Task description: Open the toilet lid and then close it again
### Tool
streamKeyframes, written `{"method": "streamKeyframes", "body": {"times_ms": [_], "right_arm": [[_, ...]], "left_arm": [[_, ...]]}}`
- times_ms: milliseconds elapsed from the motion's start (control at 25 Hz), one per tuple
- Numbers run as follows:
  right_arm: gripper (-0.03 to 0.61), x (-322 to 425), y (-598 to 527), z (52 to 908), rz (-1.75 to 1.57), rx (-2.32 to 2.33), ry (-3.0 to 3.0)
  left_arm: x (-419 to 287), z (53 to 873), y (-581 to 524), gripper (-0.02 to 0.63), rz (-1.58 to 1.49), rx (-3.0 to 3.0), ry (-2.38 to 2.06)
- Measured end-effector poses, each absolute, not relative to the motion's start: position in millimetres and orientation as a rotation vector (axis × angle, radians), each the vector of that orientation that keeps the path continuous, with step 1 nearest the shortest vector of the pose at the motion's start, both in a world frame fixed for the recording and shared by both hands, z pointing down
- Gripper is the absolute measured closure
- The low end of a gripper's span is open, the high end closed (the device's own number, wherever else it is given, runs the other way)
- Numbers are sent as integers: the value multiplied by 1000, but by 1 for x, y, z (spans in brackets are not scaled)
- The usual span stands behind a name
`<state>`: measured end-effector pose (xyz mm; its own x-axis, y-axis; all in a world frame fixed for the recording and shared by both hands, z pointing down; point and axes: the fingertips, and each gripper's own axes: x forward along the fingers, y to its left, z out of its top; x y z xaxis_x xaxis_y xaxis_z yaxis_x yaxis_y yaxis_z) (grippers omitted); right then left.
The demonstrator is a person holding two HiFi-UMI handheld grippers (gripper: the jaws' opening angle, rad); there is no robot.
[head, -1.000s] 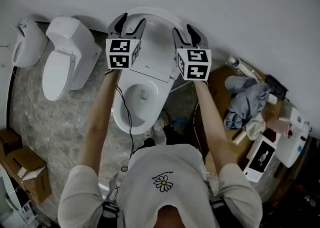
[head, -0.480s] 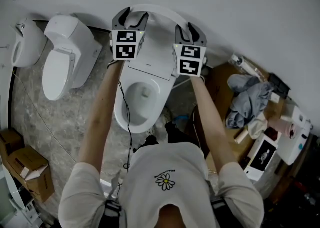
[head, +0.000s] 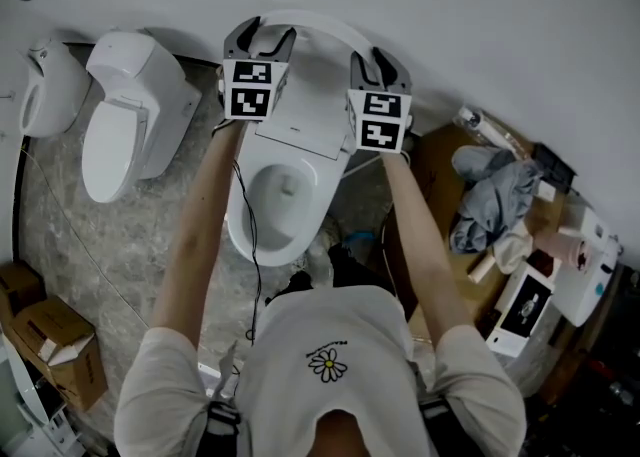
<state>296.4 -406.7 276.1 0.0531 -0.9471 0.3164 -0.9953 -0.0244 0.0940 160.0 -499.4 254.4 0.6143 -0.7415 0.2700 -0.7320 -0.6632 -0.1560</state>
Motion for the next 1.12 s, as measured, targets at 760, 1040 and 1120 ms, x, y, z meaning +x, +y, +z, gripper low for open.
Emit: {"method": "streamKeyframes", "body": {"times_ms": [760,1040,1120], "right_arm": [[431,236,-327,271,164,1983,-1994],[422,204,-283,276,134,1936,-1994],[419,195,-271,278,128,1923,-1981]], "left_arm": [[100,251,-416,347,-500,-2840,1225],[67,256,-371,347,-475,-2934,1143],[59,258,-359,347,-478,-2932,1139]]}}
